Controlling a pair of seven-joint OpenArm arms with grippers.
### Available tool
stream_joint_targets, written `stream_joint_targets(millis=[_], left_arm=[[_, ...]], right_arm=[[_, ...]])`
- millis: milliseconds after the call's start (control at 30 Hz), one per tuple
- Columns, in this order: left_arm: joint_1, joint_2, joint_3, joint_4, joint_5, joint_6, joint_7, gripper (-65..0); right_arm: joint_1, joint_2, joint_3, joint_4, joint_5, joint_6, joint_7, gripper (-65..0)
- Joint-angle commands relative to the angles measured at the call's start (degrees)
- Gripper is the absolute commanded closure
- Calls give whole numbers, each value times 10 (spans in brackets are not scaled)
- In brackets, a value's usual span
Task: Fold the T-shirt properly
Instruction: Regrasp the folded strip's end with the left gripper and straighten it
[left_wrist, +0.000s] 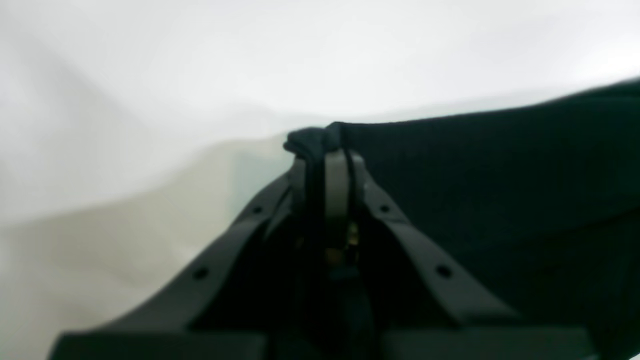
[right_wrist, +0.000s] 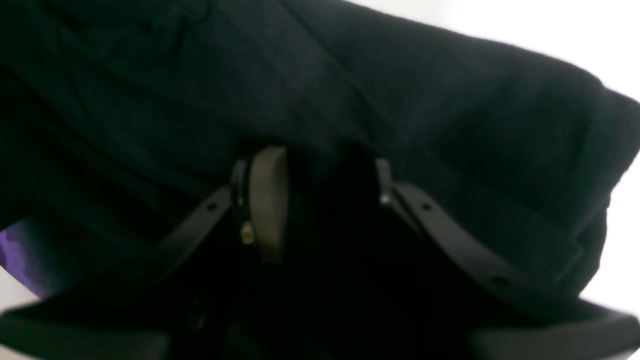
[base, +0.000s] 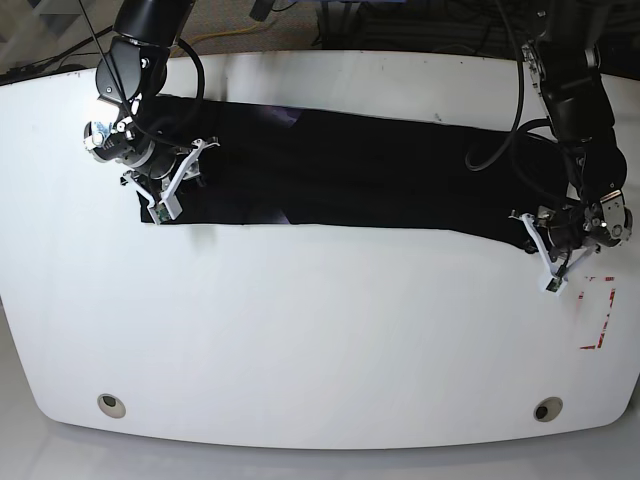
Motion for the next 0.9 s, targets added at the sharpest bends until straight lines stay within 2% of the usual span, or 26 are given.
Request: stream_joint_targets(millis=[0,300,533,633,733,800,867], left_arm=[[7,-10,-3,72,-5,0,-8,0],[132,-13,-4,262,-4,0,-5,0],[206,-17,-5,283,1,0,-5,-1],[215,-28,-5,265,-1,0,-5,-107],[216,-29,-12,244,-4,0,-5,-265],[216,-29,-38,240,-6,0,-4,-354],[216,-28,-70,239,-18,0,1,-410]], right_arm=[[2,1,1,0,-11,-3,-15,-205],[2,1,1,0,-13,-3,-15,-206],[2,1,1,0,-12,-3,-15,-208],[2,1,1,-10,-8,-3,-15,-208],[5,1,1,-28,-8,-3,-15,-208],[9,1,1,-34,-8,-3,-15,-208],[9,1,1,-36,-8,-3,-15,-208]])
